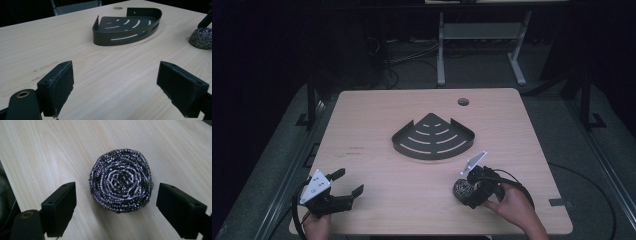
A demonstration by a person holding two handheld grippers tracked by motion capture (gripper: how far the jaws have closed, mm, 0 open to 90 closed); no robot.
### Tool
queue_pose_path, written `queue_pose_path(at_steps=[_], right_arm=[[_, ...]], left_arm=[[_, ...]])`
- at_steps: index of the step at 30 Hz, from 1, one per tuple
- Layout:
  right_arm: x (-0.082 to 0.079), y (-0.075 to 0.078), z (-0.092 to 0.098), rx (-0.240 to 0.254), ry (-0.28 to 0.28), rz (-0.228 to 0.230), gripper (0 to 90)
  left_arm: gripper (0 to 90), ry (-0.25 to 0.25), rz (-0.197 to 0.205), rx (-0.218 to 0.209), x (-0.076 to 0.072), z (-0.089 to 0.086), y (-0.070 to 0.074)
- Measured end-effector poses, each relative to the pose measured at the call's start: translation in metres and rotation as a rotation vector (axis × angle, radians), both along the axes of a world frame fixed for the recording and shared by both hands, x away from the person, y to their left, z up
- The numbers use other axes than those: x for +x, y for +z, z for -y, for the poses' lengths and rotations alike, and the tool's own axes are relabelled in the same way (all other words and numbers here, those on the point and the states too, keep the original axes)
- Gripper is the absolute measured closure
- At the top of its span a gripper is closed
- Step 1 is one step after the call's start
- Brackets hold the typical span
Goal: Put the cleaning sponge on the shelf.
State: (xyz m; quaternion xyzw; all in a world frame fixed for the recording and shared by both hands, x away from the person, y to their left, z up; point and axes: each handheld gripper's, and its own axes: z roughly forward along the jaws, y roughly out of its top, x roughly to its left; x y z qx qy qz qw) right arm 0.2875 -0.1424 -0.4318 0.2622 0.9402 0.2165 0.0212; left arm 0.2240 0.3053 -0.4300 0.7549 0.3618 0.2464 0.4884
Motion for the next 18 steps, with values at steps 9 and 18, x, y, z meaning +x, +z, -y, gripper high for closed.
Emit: queue_pose_path(at_steps=[9,18], right_arm=[[0.005,-0.003,-0.008,-0.015,0.010,-0.015,15.3],[0.009,-0.005,-0.015,-0.045,0.024,-0.016,15.7]], left_arm=[[13.5,0.001,0.001,-0.003,0.000,-0.001,0.000],[13.5,0.002,0.000,-0.007,0.000,-0.002,0.001]])
